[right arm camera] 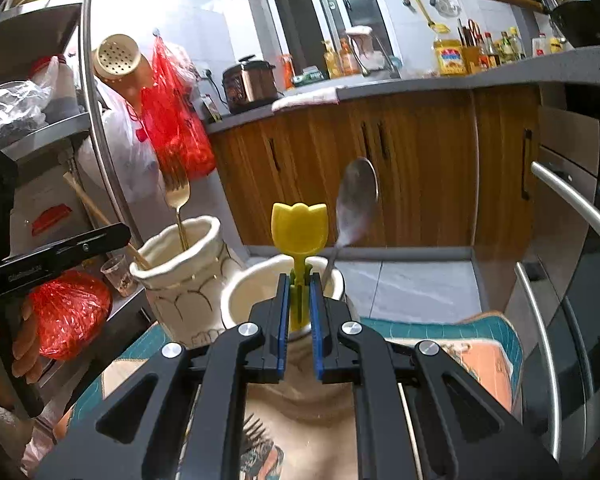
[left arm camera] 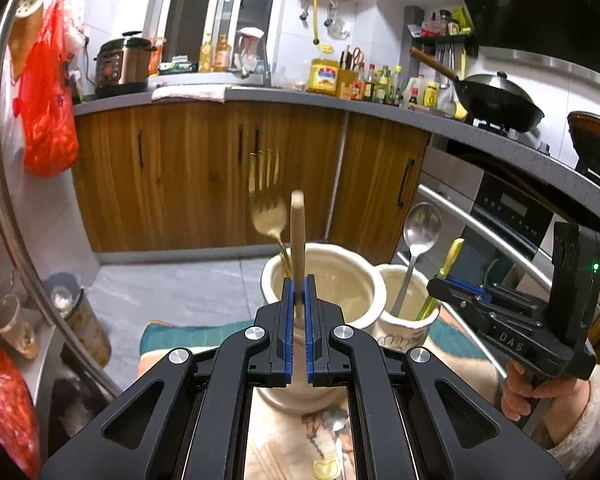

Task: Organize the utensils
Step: 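Drop the chopstick into the tall pot with left while right releases yellow utensil into small pot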

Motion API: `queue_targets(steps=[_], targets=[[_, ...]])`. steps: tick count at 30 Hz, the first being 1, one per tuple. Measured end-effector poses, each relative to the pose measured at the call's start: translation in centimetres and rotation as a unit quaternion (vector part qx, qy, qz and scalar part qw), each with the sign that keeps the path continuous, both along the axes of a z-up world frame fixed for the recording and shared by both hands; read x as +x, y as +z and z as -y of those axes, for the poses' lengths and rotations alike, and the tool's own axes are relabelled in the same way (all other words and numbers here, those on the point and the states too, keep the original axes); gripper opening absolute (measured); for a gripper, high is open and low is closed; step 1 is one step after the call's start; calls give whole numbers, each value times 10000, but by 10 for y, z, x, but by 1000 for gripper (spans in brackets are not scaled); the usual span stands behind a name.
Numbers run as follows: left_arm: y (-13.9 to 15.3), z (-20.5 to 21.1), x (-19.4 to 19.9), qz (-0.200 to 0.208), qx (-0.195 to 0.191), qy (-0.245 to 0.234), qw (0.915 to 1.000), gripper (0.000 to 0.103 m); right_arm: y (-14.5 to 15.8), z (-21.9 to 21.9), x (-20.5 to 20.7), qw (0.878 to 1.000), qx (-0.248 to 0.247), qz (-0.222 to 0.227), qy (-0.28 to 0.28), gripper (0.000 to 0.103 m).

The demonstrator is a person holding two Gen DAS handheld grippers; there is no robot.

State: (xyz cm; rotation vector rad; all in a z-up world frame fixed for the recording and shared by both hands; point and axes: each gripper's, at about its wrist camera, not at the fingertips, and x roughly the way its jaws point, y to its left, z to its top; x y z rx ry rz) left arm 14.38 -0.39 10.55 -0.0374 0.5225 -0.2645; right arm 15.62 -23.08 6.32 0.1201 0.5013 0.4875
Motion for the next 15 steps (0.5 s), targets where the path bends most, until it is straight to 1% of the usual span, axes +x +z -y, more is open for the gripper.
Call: queue_targets(steps=[7,12,13,15], targets=[[-7,-1,2,-197,49,51,9998,5,-2,-1,0,10000,-4,-69,-5,10],[-6,-1,3,-219,49,70,9997,6,-2,2,2,9999,60,-136,-39,10],[-7,-2,3,-226,54,70,9997,7,-1,2,2,9999,75,-148,-42,10],[-7,-2,3,-225,57,75,9997,15,-1,2,3,9998,90,-175,-33,10]])
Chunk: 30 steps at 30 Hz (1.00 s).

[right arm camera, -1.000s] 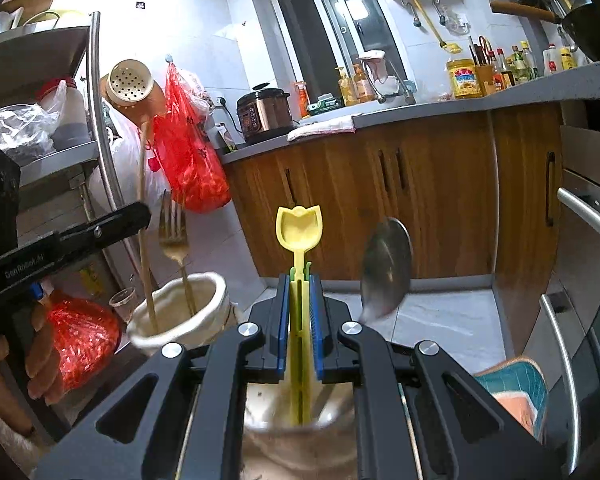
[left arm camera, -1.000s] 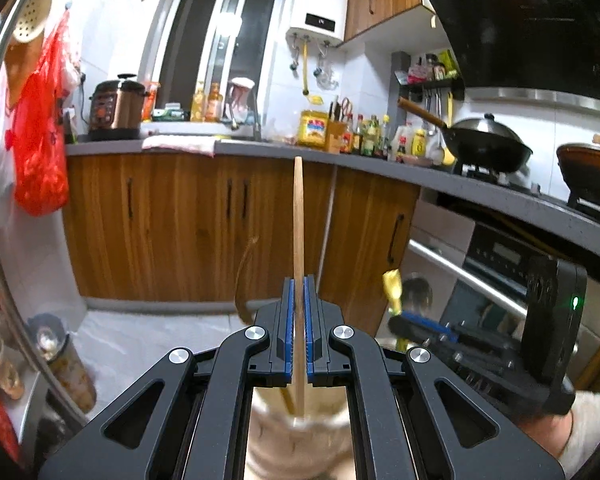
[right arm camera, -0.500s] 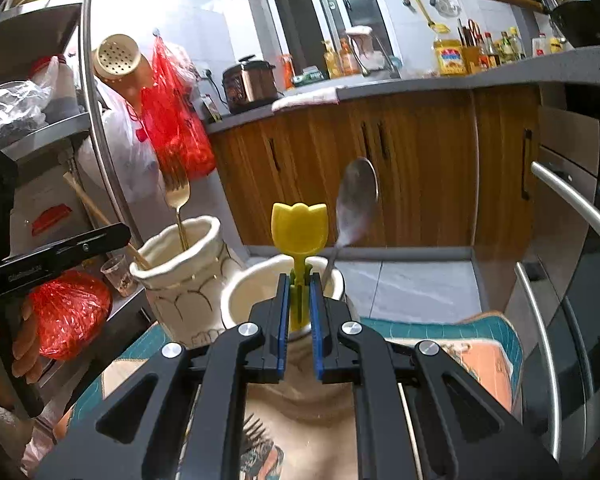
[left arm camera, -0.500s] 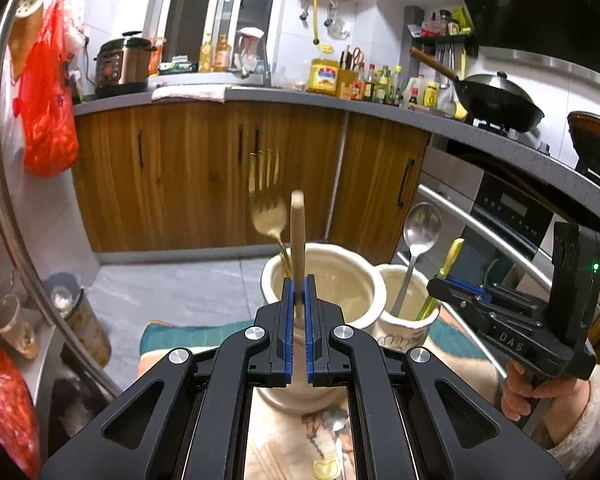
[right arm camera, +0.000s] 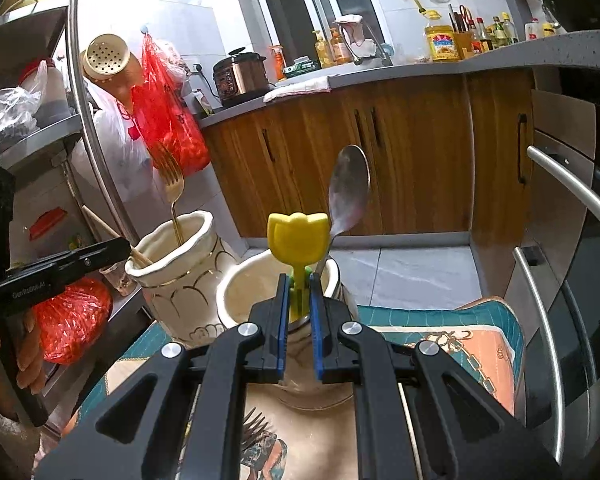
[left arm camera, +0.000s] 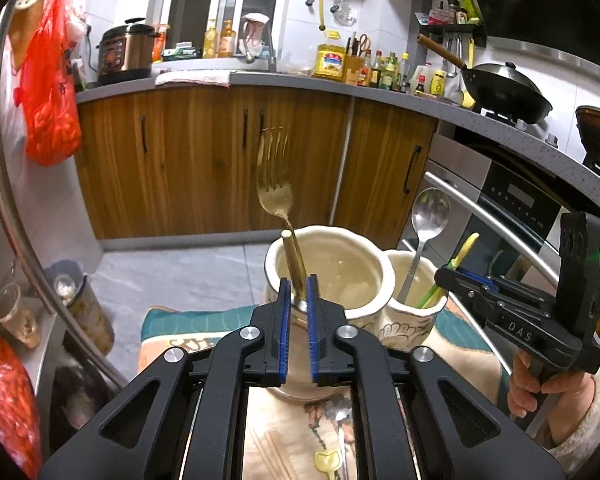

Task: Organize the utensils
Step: 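Drop the chopstick into the tall pot with left while right releases yellow utensil into small pot, then move both open tools back down toward the remaining utensils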

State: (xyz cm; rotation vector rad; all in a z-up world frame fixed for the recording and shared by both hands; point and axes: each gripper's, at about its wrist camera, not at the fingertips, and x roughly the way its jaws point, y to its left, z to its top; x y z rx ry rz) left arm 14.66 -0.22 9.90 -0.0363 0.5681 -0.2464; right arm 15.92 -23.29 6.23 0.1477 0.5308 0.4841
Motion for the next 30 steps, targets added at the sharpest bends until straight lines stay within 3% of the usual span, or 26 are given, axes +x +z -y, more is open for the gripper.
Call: queue_targets(steps=[2,5,7,10,14,20,21,24,30], targets=[[0,0,0,14,-5,30,10000,21,1,0,0,10000,1,-13,1,12],[2,0,-3,50,-25,56,10000,25,1,-1,0,10000,6,-23,-7,28],[4,-2,-6,95,-60,81,9999,30,1,0,0,10000,26,-20,-8,30],[8,-6,-10,161,-87,135,9997,44,1,2,-1,10000,39,-15,-21,35],[13,-14,-19,237,-168,225,9993,62,0,7,-6,10000,55,-41,-21,48],[13,-22,-33,233,-144,317,9991,85,1,19,-24,10000,4,32,-79,88],[12,-23,-36,222,-134,341,9991,91,0,20,-27,9999,-24,48,-100,90],[7,-28,-45,177,-112,467,9987,95,-2,24,-39,9996,-172,129,-166,98],[-16,-34,-59,-67,174,733,9971,98,-9,24,-61,9968,-617,257,-443,98]])
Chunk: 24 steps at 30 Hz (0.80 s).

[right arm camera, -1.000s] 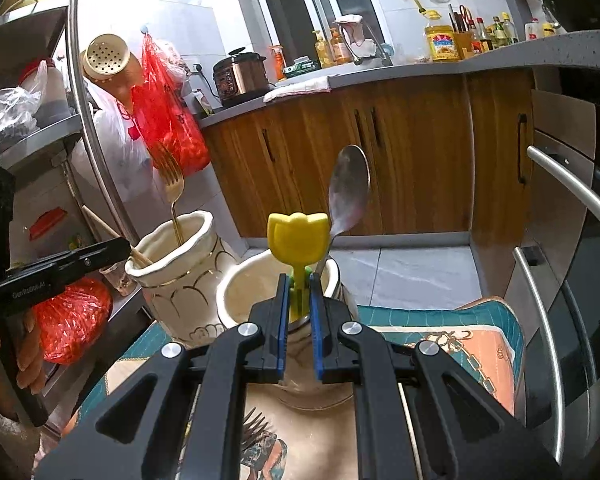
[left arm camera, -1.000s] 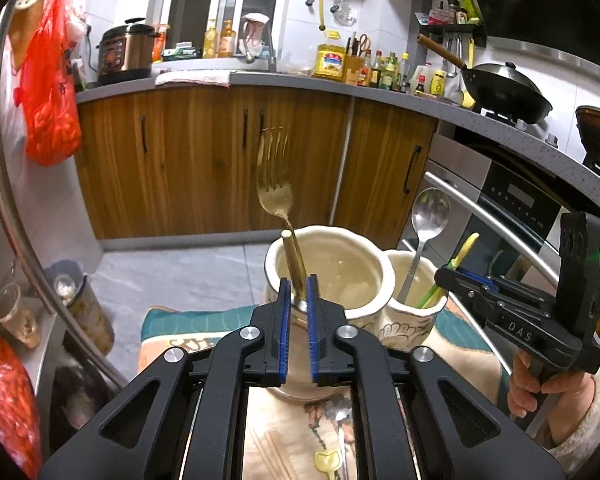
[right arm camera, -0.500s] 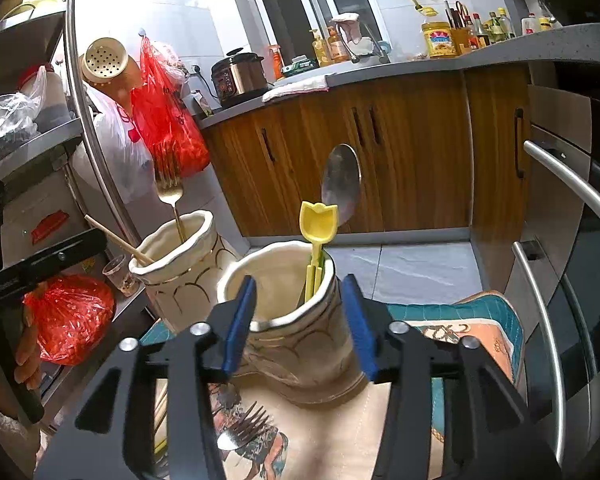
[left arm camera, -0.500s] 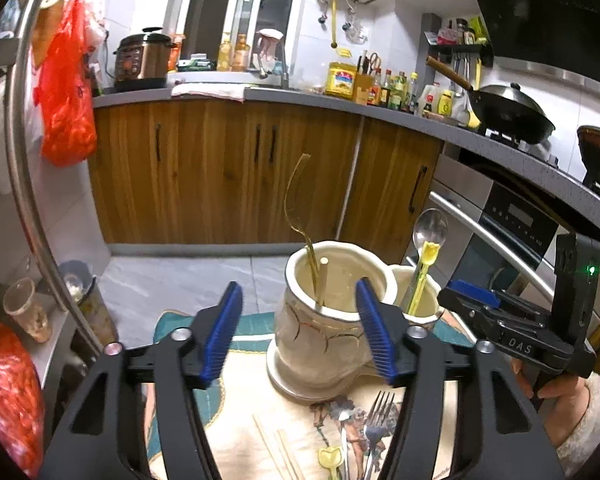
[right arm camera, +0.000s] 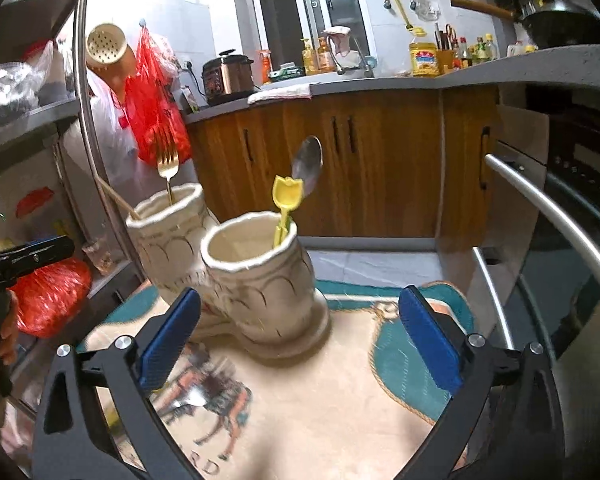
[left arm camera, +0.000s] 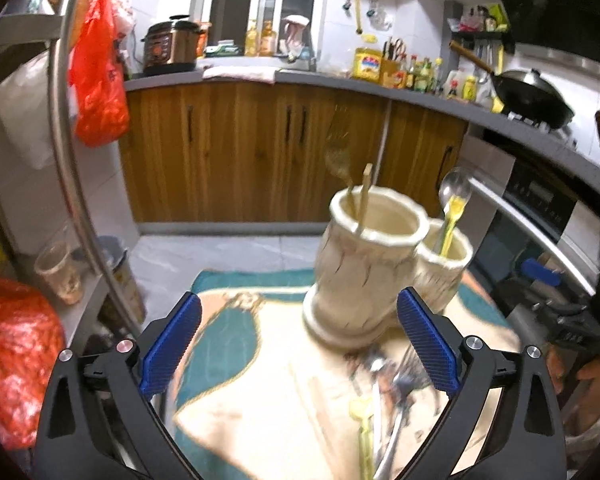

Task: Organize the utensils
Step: 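Move both open tools back down toward the remaining utensils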

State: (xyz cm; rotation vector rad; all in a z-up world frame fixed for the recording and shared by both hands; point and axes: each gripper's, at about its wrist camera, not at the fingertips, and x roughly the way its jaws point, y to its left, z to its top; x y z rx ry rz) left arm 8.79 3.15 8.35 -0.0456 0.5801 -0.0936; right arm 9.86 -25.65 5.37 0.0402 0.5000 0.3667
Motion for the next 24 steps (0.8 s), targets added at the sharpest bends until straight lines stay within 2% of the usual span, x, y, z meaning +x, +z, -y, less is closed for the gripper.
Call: queue_targets(steps=[5,11,17,24], targets=[[-30,-9,-12,-282,128,174,9994,98,-13,-7,-7,9992,-237,-304,-66,98],[-62,-17,-30,-548,611,338,9961,98,-24,-21,-14,9967,-603,-517,-134,98],[-81,-18,-43,-757,685,296,9943,98,-32,-30,-21,9952,-668,-711,-23,98],[-91,-10,-40,-1032,640,121,9925,98,-47,-56,-21,9907,-662,-1121,403,98]])
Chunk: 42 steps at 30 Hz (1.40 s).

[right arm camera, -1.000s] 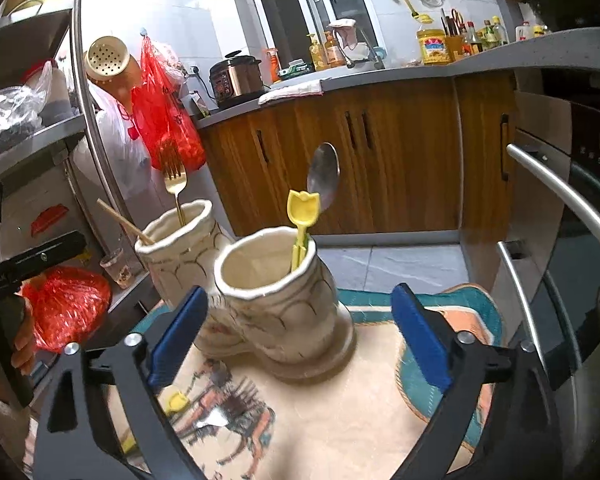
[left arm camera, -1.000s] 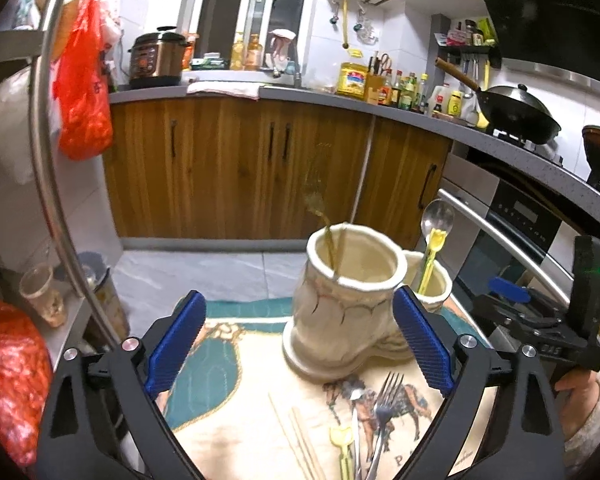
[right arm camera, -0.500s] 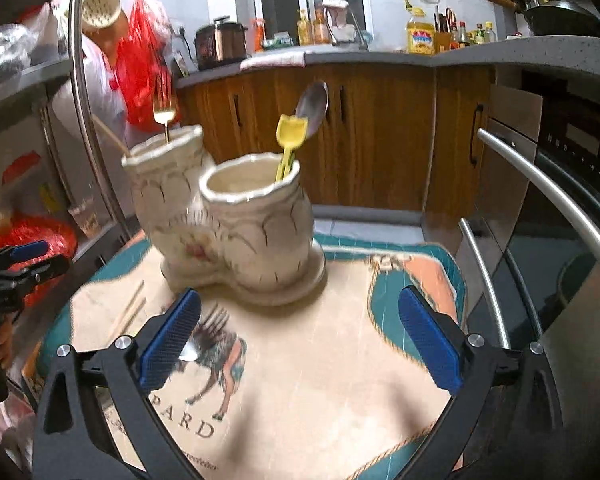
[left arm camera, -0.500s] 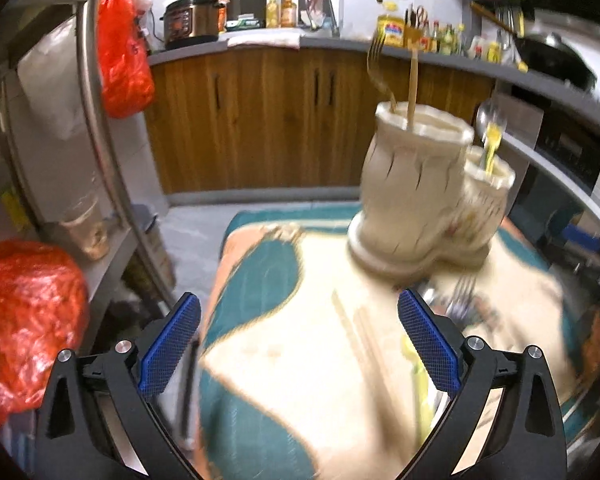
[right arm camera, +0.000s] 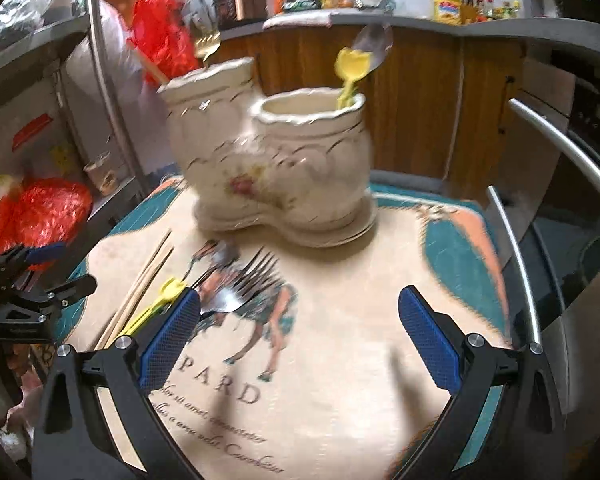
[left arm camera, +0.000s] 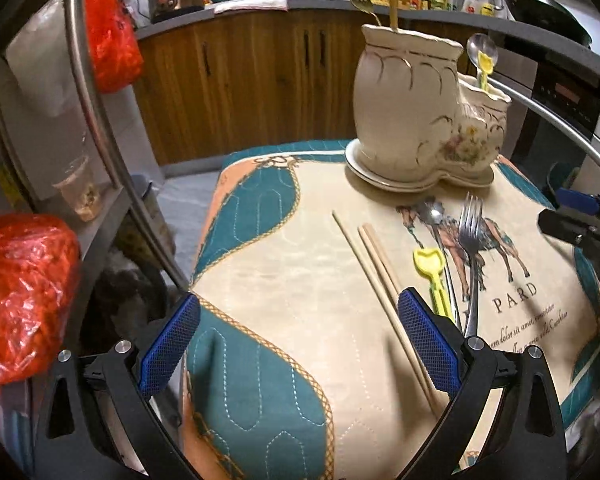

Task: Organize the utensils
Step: 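Move both open tools back down toward the remaining utensils, then grasp the steel fork with the right tool while the left grasps a wooden chopstick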

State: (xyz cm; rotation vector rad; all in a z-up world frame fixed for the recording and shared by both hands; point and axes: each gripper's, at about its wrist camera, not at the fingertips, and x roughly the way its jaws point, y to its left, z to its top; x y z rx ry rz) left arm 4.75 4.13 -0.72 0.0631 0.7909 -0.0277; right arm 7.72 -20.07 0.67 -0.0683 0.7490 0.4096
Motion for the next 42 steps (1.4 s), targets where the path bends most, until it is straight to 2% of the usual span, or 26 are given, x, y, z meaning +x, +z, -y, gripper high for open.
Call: queue_targets(steps=[4,9,14,20,22,27,31,32,33,35,37,40,42], targets=[[-3,1,1,-143,-120,-81,9998,98,-9,-14,7,9994,48,-228,246,94],[-4,-1,1,-173,-196,-59,9996,98,-21,-25,27,9981,38,-489,374,66],[-6,-2,1,-190,-196,-102,9996,98,-31,-28,46,9946,303,-876,463,50],[-6,-3,2,-195,-252,-124,9994,98,-36,-36,56,9928,360,-990,577,29],[-7,-4,3,-203,-270,-135,9993,98,-37,-35,58,9922,438,-1031,549,18],[-7,-1,9,-301,-303,-185,9989,98,-31,-27,53,9915,668,-946,596,9],[-9,1,18,-447,-255,-149,9986,95,-20,-13,46,9911,854,-809,621,8],[-9,1,22,-508,-289,-122,9982,91,-15,-9,44,9911,903,-760,618,7],[-10,0,25,-569,-352,-112,9977,80,-11,-4,41,9910,953,-707,621,6],[-13,0,32,-739,-446,-94,9962,69,-4,4,38,9909,1008,-640,615,5],[-14,0,37,-814,-519,-85,9953,65,3,12,34,9904,1085,-580,628,4],[-15,7,44,-864,-494,-124,9950,55,11,22,29,9907,1118,-480,612,4],[-16,11,47,-931,-480,-138,9944,44,14,26,27,9906,1142,-453,606,4]])
